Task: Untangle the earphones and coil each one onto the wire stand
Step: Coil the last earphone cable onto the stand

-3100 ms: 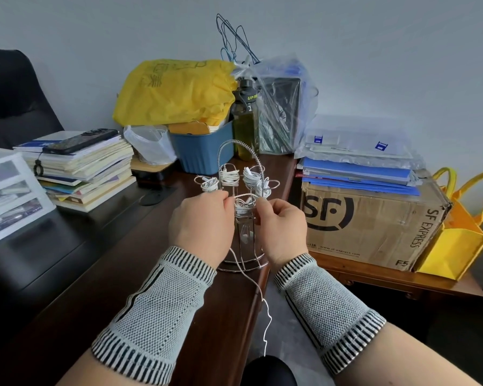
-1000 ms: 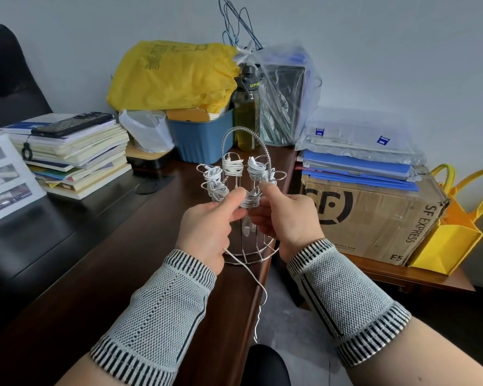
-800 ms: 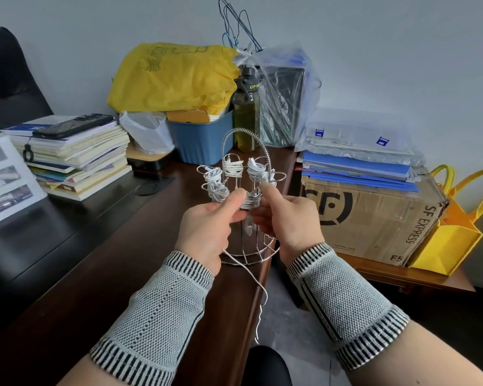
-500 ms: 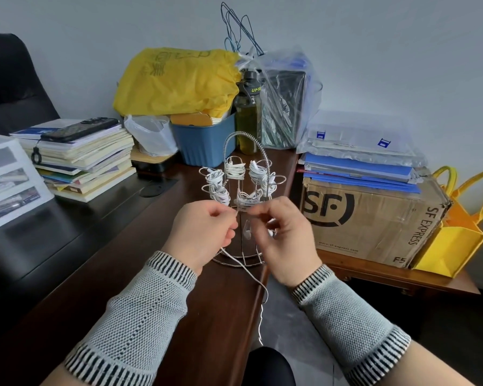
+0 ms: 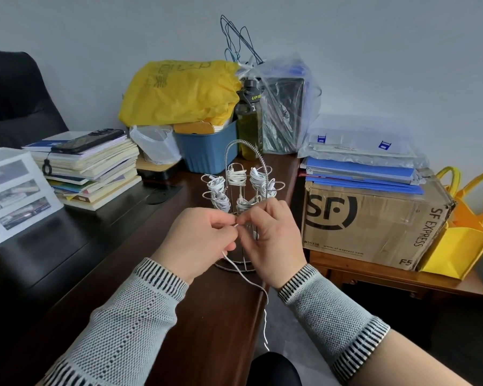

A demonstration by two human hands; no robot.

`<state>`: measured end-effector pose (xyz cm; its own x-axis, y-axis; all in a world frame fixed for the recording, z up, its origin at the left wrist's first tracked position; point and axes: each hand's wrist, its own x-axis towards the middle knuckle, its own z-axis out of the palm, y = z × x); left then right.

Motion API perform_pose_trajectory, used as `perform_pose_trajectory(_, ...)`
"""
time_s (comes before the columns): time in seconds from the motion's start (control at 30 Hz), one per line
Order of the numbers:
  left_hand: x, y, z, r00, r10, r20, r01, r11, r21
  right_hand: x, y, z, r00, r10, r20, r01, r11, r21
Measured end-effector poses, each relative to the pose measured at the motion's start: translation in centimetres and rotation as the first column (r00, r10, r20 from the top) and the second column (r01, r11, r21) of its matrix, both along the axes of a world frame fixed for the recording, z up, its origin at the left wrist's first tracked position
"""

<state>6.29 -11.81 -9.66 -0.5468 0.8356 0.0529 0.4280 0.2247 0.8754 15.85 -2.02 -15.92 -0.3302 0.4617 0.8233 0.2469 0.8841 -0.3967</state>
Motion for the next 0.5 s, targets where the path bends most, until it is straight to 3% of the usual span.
perform_pose_trajectory(0.17, -1.4, -1.8, 1.3, 0.933, -0.165, -0.321, 0.086, 0.965, -0.247, 0.5, -0.2, -0.7, 0.992, 0.087, -0.097, -0.104, 0.975, -0.197)
perform_pose_trajectory(0.27, -2.3, -2.8, 2.5, 0.886, -0.199, -0.420, 0.079, 0.955, -0.287, 0.7, 0.0, -0.8, 0.985, 0.061, -0.160, -0.109, 0.945, -0.309)
perform_pose_trajectory(0.4, -1.6, -1.1, 3.2, 0.960, -0.090, -0.265, 0.098, 0.995, 0.016, 0.5, 0.1, -0.6, 0.970, 0.004, -0.245, -0.117, 0.886, -0.448)
perform_pose_trajectory(0.5, -0.5, 1.7, 2.7, 0.969, 0.079, -0.234, -0.040, 0.985, 0.168, 0.3, 0.2, 0.0, 0.970, -0.047, -0.240, -0.084, 0.857, -0.509)
